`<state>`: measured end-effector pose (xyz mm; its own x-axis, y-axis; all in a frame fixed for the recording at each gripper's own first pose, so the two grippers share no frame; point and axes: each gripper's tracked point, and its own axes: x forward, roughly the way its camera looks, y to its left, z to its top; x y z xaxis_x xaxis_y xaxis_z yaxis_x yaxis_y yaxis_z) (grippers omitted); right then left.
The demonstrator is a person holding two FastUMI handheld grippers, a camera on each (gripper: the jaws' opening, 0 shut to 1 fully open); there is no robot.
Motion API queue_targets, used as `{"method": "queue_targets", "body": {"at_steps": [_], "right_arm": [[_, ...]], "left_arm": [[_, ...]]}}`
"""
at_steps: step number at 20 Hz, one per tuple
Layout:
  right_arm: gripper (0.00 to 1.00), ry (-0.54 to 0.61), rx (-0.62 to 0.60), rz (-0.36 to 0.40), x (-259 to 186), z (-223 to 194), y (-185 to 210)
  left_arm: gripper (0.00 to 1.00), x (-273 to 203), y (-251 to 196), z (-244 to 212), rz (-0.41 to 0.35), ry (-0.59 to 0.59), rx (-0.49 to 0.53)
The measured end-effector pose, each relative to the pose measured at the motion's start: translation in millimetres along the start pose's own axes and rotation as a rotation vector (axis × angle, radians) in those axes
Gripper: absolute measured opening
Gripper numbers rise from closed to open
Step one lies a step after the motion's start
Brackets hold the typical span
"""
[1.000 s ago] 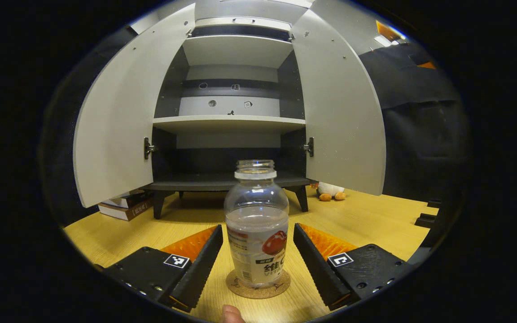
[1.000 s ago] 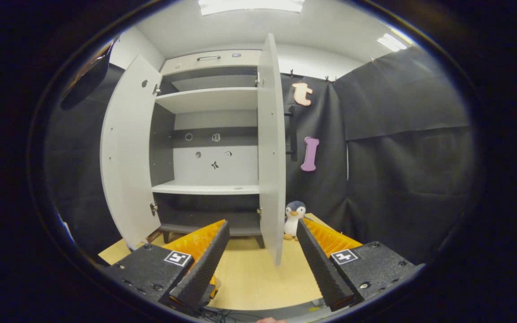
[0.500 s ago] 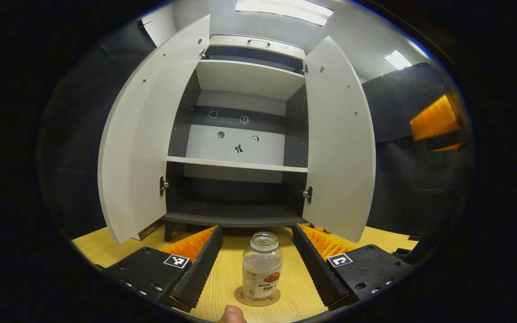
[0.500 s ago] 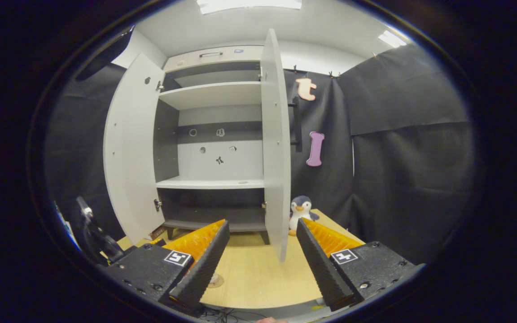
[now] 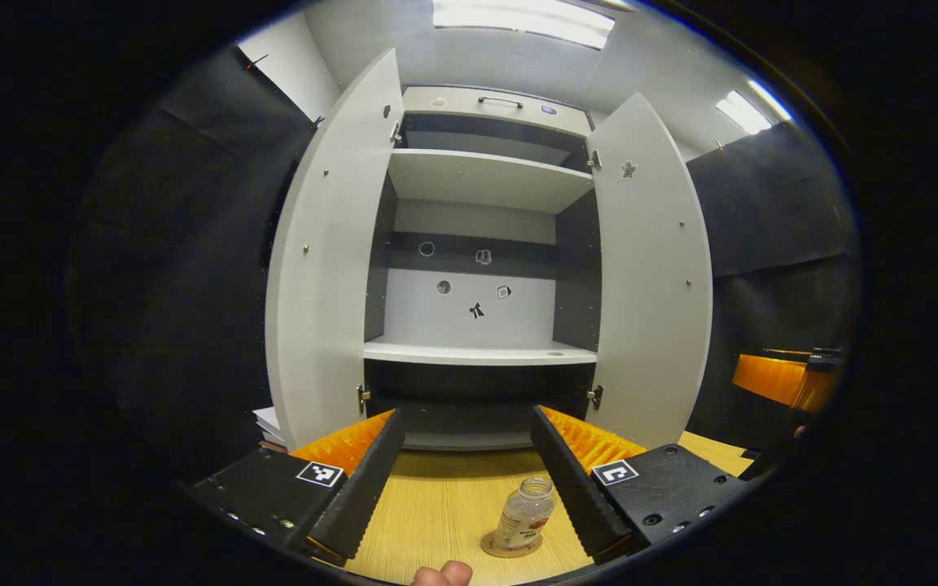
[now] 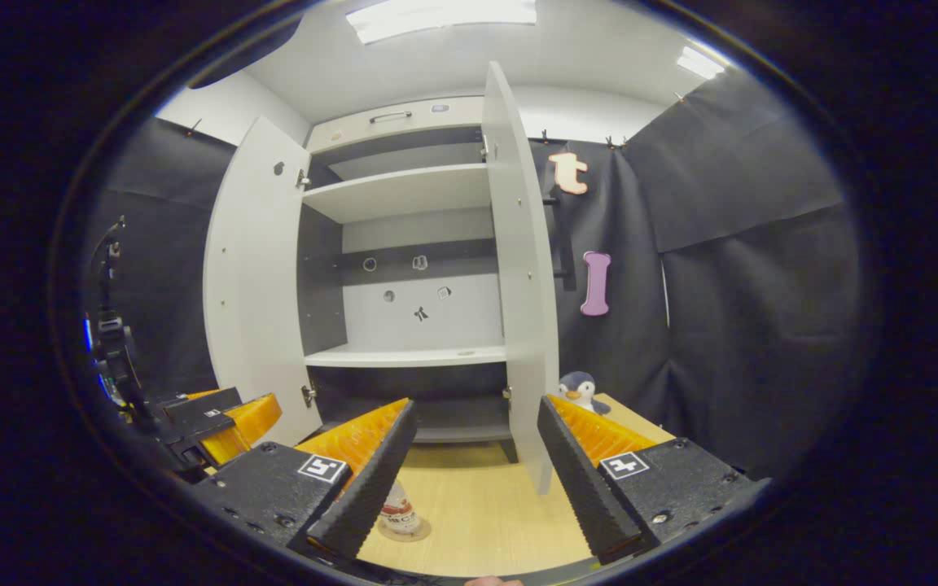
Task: Grasp the bottle in the cabinet with the left hand and place it on the coaster, then close the right door with the right hand and the left door with the left hand.
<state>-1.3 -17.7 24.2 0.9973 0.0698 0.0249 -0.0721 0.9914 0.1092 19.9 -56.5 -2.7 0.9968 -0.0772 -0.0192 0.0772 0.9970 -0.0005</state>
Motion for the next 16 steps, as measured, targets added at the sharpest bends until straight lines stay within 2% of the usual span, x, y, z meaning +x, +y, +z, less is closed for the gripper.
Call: {"method": "queue_targets", "body": {"at_steps": [3,6,7,9,11,12,13,14,16], "right_arm": [[0.98,0.0,-0.02,0.01,1.1,2.3,1.1],[0.94,0.006,0.008,0.011,2.3,-3.5,6.7],[0.98,0.007,0.012,0.009,2.5,-1.5,4.9],[0.95,-0.026,0.019,-0.005,10.0,24.5,-10.1],[0.94,-0.048,-0.007,-0.048,24.4,59.7,-43.5],[0.98,-0.068,-0.029,-0.071,33.0,81.6,-60.7],[0.98,-0.089,-0.046,-0.101,42.6,102.6,-79.6],[0.94,-0.101,-0.059,-0.131,50.8,122.1,-97.6],[0.98,-0.153,-0.054,-0.168,69.2,157.3,-125.2]], "left_arm": [[0.93,-3.5,23.4,5.1,0.083,-0.014,0.052],[0.94,-7.5,29.4,-5.8,0.104,0.02,0.045],[0.94,-10.8,30.1,-7.4,0.104,0.029,0.036],[0.94,-13.3,33.8,-7.0,0.102,0.033,0.026],[0.93,-17.2,35.1,-8.9,0.097,0.037,0.019],[0.94,-18.1,36.0,-8.9,0.095,0.038,0.019],[0.93,-19.0,36.4,-8.7,0.094,0.036,0.023],[0.94,-19.2,36.9,-8.2,0.094,0.032,0.029],[0.94,-19.7,37.8,-8.8,0.098,0.028,0.04]]}}
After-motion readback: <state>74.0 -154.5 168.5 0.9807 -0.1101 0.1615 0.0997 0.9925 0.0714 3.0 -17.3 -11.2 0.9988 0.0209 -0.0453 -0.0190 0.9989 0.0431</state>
